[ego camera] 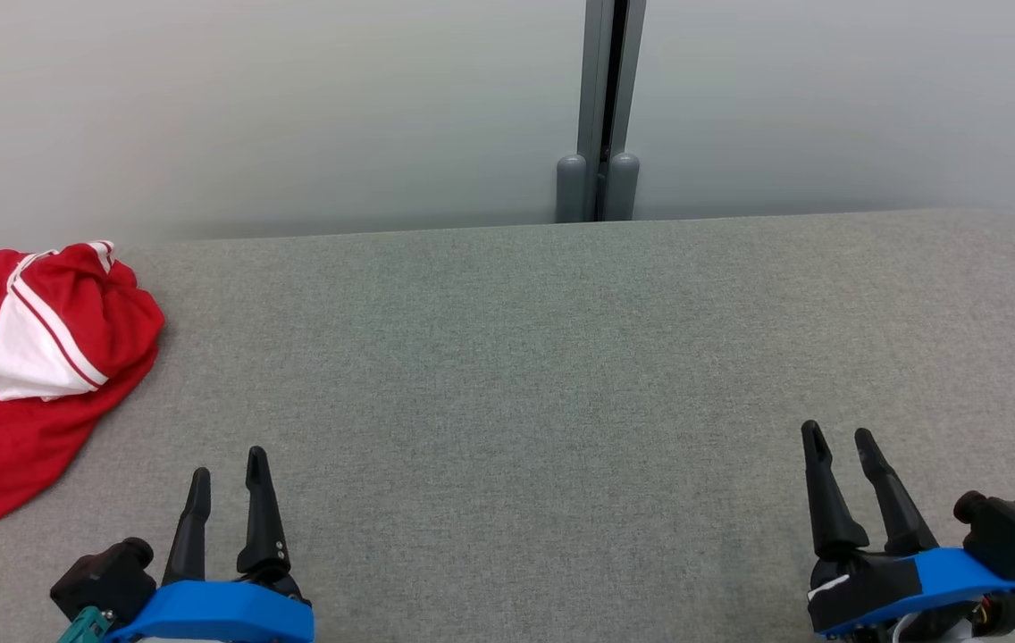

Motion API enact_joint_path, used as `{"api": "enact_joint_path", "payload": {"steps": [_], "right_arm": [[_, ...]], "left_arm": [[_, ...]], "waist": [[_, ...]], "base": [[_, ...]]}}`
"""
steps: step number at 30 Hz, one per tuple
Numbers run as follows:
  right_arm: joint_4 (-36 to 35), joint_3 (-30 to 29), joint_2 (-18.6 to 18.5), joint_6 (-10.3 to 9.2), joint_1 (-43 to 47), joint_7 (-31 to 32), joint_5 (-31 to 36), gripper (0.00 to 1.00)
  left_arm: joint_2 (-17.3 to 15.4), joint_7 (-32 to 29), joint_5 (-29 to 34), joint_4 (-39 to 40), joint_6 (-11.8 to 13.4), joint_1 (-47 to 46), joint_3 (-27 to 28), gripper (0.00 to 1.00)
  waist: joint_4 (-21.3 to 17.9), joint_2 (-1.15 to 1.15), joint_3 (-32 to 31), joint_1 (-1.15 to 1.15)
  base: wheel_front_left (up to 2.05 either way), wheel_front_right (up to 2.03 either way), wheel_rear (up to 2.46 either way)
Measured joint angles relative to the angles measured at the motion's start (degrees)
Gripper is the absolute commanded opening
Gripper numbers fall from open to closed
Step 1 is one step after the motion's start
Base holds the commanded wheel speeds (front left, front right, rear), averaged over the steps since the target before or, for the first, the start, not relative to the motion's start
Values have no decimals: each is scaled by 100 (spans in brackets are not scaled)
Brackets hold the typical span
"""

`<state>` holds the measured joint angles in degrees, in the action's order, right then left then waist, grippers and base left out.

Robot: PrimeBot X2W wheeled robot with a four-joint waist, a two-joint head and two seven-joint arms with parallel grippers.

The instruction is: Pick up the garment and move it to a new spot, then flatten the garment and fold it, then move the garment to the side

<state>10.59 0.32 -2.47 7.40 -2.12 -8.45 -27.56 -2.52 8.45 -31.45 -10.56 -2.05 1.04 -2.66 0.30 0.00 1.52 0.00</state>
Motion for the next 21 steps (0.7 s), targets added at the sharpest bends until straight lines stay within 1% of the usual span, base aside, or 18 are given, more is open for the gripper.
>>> {"api": "enact_joint_path", "payload": {"steps": [12,21], "right_arm": [[249,40,-4,0,-7,-176,773,100],[292,91,-9,1,-12,-285,1257,100]], "left_arm": [[-7,175,600,-199,49,16,-30,100],[-11,285,954,-265,52,20,-47,100]], "waist": [[3,0,12,0],[10,0,30,0]], "base": [[0,0,0],[0,0,0]]}}
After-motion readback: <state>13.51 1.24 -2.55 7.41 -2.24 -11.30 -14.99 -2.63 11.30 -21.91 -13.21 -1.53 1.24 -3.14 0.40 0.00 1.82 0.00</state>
